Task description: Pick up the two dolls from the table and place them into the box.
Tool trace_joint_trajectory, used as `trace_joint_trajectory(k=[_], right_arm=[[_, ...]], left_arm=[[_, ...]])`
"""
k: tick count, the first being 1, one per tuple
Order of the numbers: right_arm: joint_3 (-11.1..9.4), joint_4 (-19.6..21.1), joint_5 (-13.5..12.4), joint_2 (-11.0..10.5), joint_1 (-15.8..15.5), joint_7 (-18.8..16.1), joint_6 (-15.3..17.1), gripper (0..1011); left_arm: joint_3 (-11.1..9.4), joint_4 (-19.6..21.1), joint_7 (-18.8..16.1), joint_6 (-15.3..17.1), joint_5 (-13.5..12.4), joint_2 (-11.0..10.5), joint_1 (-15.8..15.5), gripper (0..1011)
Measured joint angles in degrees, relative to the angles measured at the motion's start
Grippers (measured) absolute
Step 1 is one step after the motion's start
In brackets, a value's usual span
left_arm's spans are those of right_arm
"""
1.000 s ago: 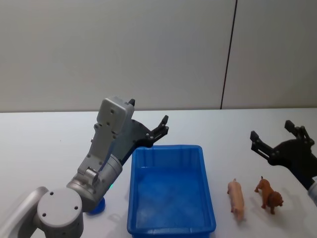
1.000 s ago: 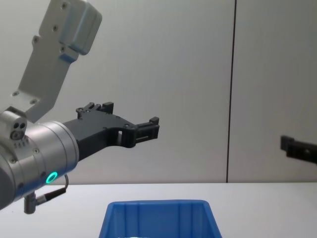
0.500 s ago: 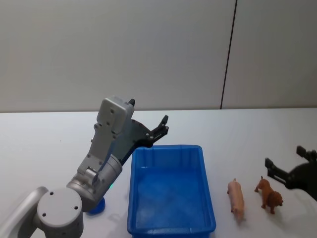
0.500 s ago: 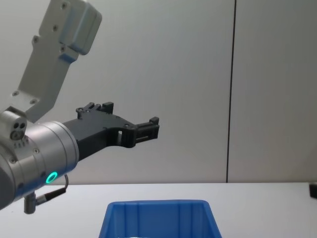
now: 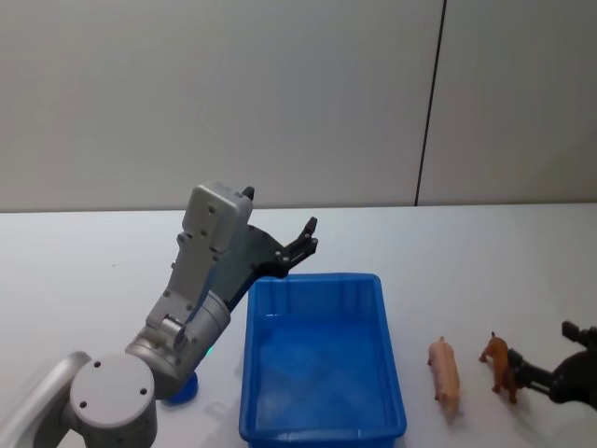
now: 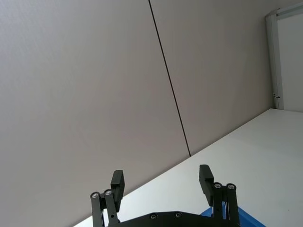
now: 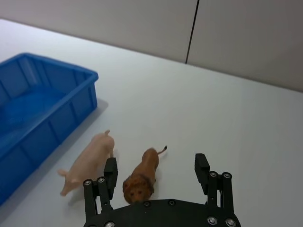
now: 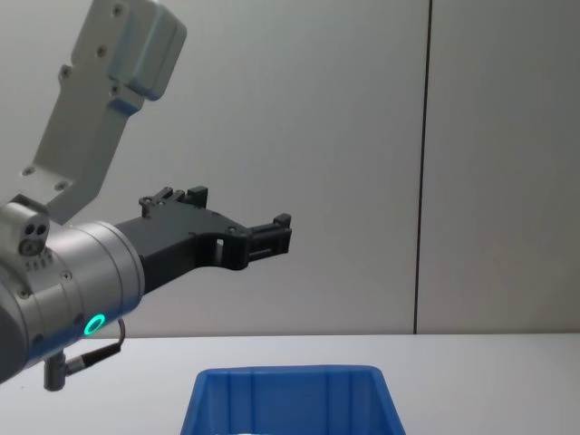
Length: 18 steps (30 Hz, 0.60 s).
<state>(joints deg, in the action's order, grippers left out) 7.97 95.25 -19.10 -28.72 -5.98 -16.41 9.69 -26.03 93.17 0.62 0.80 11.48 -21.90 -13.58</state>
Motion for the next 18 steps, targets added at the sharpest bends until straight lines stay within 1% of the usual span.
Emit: trace_joint_trajectory(k=[7, 16, 18], right_arm=[[0.51, -1.58, 1.17, 0.03, 0.10, -1.37, 0.76, 1001], [1.38, -3.67, 2.63, 0.75, 1.12, -2.76, 1.83, 1001], [1.56, -4.13, 2.92, 0.98, 1.42, -3.01, 2.05, 977]], left_arm=[[0.00, 0.00, 0.00, 0.00, 0.00, 0.00, 0.00, 1001], [0.00, 0.00, 0.00, 0.00, 0.00, 0.00, 0.00, 1001], [0.00, 0.00, 0.00, 0.00, 0.00, 0.00, 0.00, 1001]])
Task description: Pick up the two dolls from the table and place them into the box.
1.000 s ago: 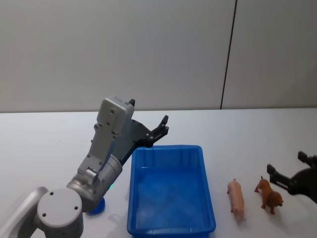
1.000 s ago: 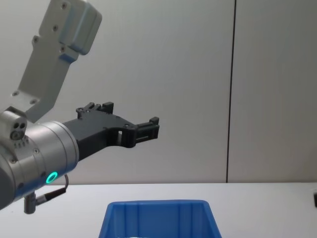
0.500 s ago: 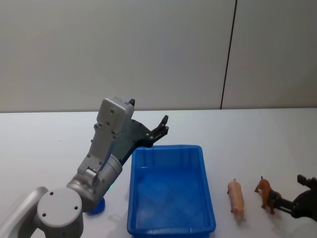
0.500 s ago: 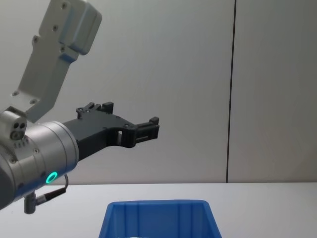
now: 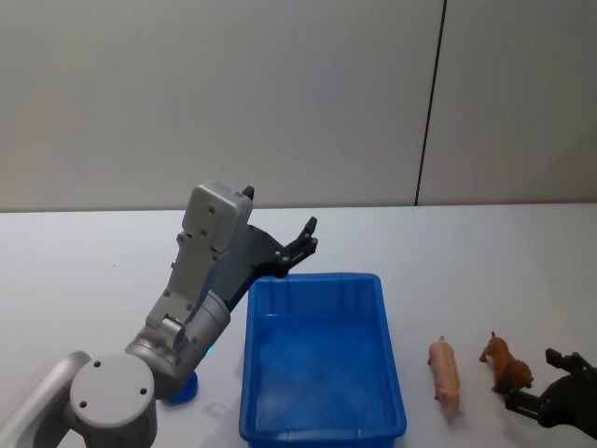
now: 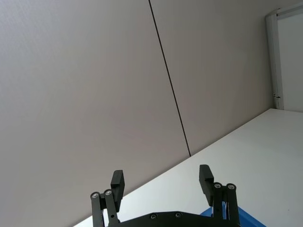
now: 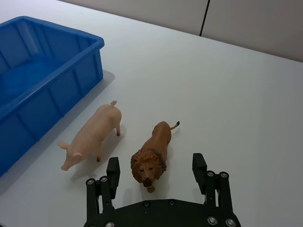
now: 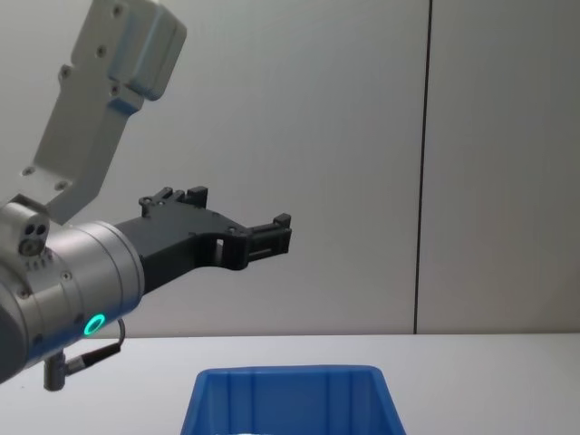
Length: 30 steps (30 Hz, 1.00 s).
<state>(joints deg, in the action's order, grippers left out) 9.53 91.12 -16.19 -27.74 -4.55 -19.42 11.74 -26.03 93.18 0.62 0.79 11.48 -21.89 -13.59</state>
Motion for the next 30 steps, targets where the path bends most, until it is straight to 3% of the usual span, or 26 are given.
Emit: trace_joint_trajectory(k=[6, 19, 30], right_arm=[[0.45, -1.02, 0.50, 0.65, 0.88, -0.42, 0.48, 854], [1.01, -2.11, 1.03, 1.39, 1.97, -0.74, 1.00, 435], [1.15, -1.11, 1.63, 1.59, 2.33, -0.83, -0.91, 414]], left_arm=[[0.00, 0.00, 0.00, 0.00, 0.00, 0.00, 0.00, 1001], [0.00, 0.00, 0.00, 0.00, 0.00, 0.00, 0.00, 1001], [0.00, 0.00, 0.00, 0.00, 0.00, 0.00, 0.00, 1001]])
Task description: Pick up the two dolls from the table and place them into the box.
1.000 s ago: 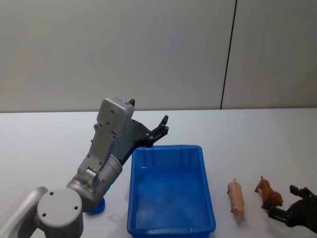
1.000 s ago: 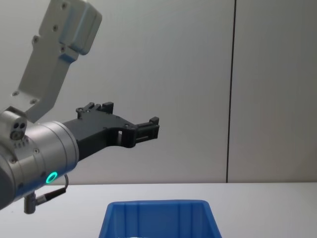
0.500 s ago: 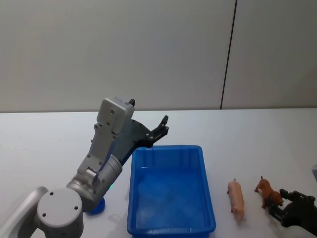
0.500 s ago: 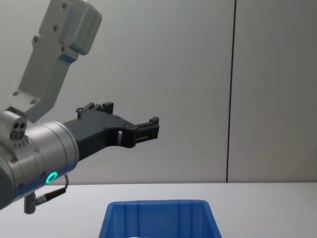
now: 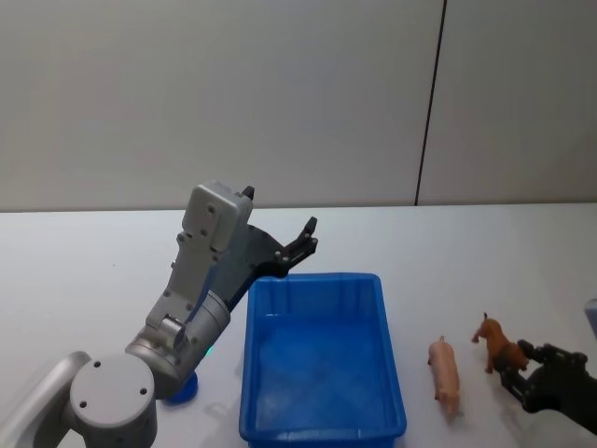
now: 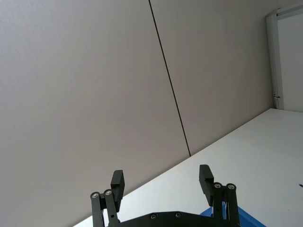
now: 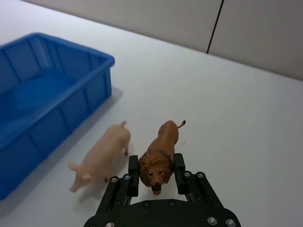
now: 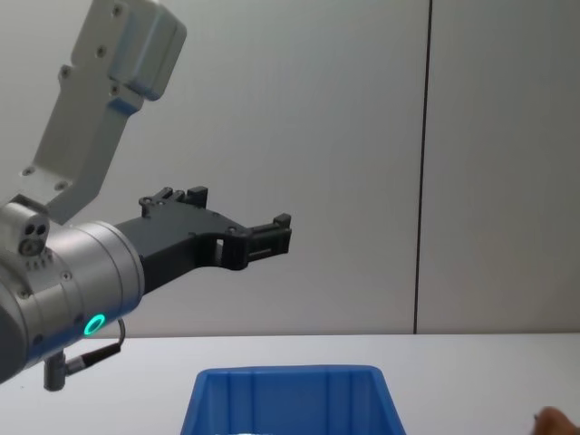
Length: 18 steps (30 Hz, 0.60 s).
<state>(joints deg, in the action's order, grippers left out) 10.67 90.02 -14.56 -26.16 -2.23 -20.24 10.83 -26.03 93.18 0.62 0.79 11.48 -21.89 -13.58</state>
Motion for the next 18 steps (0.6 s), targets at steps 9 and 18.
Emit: trace_joint_trajectory(k=[9, 18], right_arm=[[0.28, 2.83, 0.66, 0.50, 1.31, -1.42, -2.73, 414], [1.53, 5.45, 1.61, 2.31, 4.37, -5.69, -3.74, 414]], left_arm=[[0.00, 0.00, 0.00, 0.00, 0.00, 0.00, 0.00, 1001], [0.00, 0.00, 0.00, 0.00, 0.00, 0.00, 0.00, 1001]])
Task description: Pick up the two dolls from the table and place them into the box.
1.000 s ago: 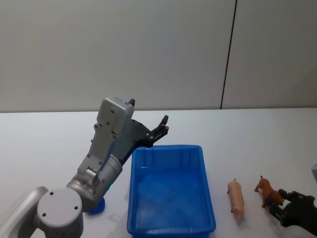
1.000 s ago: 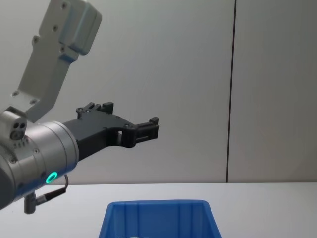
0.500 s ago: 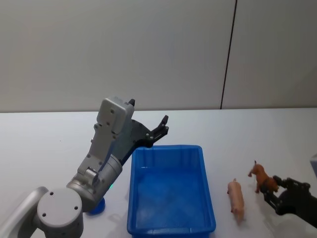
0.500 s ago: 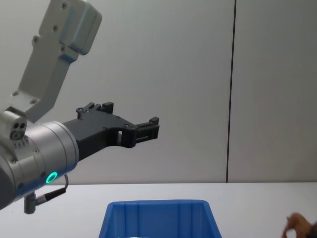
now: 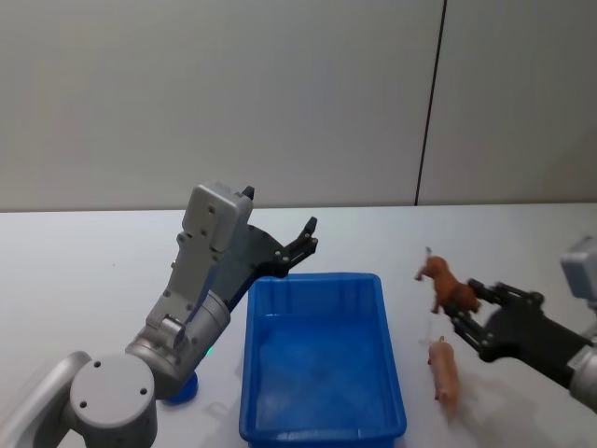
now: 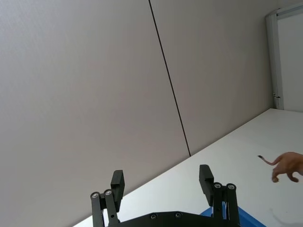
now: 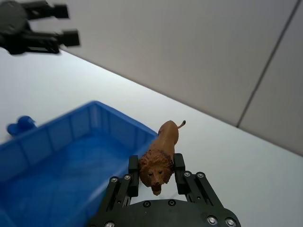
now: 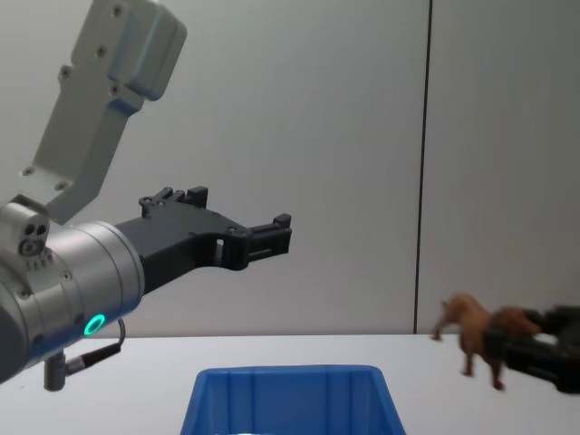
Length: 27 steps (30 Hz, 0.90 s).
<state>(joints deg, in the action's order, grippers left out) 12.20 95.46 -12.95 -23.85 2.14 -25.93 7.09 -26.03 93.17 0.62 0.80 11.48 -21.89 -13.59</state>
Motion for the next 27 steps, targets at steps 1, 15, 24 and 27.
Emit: trace_joint_trajectory(k=[1, 15, 24, 27], right_arm=[[0.00, 0.00, 0.00, 0.00, 0.00, 0.00, 0.00, 414], [5.01, -1.30, 4.21, 5.92, 5.22, -7.02, 3.57, 414], [7.53, -4.08, 6.86, 8.66, 7.00, -7.92, 5.32, 629], [8.16, -5.08, 7.56, 9.42, 7.54, -7.74, 5.72, 746]], left_arm=[[0.00, 0.00, 0.00, 0.00, 0.00, 0.00, 0.00, 1001], [0.00, 0.00, 0.00, 0.00, 0.00, 0.00, 0.00, 1001], [0.00, 0.00, 0.00, 0.00, 0.00, 0.00, 0.00, 1001], [0.00, 0.00, 0.00, 0.00, 0.00, 0.00, 0.00, 1001]])
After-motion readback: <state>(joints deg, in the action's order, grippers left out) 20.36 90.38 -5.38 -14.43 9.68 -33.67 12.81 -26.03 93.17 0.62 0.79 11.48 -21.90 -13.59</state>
